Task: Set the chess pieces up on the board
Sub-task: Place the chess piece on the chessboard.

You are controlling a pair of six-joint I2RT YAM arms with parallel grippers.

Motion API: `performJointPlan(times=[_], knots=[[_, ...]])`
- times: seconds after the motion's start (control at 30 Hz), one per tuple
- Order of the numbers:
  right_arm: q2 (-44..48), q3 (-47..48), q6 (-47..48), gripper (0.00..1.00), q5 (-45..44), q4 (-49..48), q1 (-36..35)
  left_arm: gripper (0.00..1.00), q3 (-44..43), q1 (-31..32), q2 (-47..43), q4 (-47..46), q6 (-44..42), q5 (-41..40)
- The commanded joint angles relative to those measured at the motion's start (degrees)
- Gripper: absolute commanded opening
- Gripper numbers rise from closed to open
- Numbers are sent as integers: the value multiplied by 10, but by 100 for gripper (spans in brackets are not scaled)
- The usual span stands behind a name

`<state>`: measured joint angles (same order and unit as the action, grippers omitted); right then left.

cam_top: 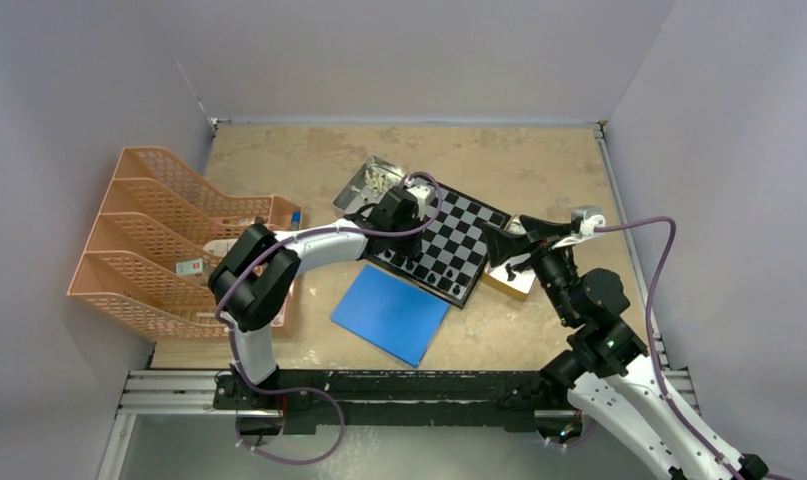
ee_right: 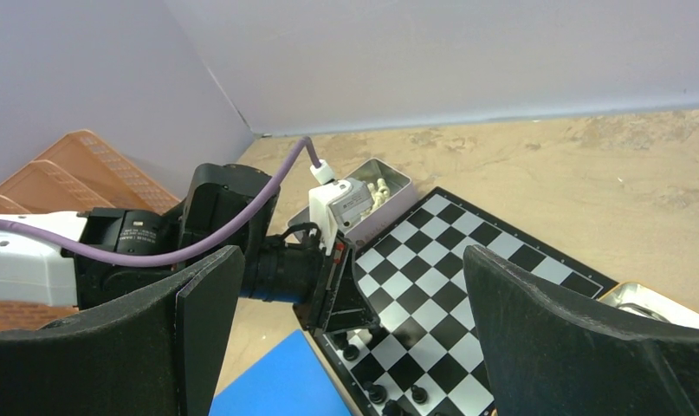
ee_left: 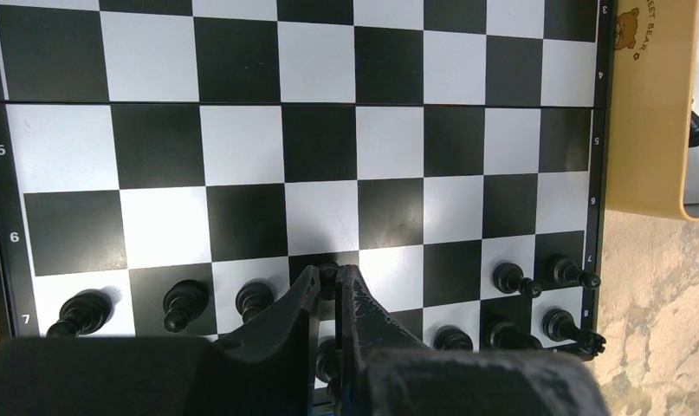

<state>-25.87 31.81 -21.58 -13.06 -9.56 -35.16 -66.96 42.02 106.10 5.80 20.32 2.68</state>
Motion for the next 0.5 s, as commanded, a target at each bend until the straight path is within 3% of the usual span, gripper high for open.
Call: performJointPlan(times=[0.0,0.47], knots=[[-3,10,6,99,-21,-25,-1,10,-27,1,4,7,-13,-3],[-4,4,7,99,-39,-31,-1,16,-51,9,8,41,-23,-13]])
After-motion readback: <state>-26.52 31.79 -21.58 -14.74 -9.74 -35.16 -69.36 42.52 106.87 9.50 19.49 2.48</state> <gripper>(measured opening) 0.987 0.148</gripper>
